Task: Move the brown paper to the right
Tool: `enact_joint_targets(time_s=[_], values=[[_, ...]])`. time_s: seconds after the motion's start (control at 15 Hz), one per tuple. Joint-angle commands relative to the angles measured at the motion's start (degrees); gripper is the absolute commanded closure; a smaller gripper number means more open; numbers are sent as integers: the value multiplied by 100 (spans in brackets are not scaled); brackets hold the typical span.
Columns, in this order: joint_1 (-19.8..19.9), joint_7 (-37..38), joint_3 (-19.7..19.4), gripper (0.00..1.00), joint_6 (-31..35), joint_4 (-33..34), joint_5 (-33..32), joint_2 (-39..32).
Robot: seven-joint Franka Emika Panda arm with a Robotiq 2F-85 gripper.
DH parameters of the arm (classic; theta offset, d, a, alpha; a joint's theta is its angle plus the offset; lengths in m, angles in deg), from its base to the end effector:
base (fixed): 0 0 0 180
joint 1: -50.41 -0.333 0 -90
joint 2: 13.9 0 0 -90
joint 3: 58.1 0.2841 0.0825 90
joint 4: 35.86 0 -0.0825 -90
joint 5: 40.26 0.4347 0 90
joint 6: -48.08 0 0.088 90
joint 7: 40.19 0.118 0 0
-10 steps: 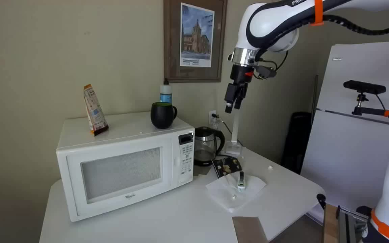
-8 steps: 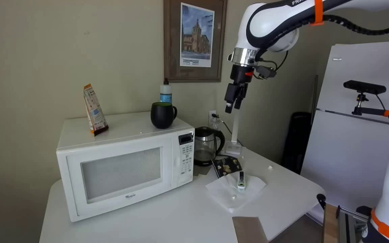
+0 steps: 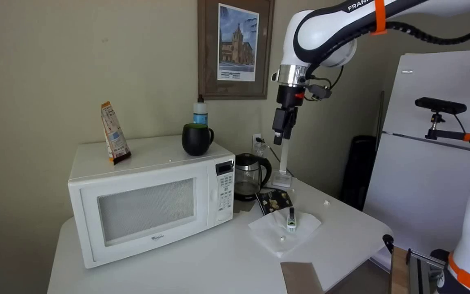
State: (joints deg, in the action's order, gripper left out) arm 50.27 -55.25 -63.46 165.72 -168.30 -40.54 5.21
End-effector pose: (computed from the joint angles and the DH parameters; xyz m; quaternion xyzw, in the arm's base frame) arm 0.5114 -0.0471 0.4203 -0.9953 -0.0887 -0.0386 0.0065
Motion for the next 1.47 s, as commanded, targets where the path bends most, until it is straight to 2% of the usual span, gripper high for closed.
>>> enact_joint_targets(time_s=[0.0, 0.27, 0.4, 0.6, 0.67, 1.07, 1.4], values=[[-323, -512, 182, 0, 136, -348, 221, -513], [-520, -912, 551, 0, 598, -569, -224, -1371], [-530, -885, 704, 0, 950, -673, -516, -1725], [-492, -1054, 802, 0, 1410, -888, -470, -2121], [-472, -907, 821, 0, 1170, -776, -396, -1934], [-451, -1003, 842, 0, 1349, -835, -400, -2168], [-564, -1079, 1042, 0, 1907, -1013, -879, -2635]])
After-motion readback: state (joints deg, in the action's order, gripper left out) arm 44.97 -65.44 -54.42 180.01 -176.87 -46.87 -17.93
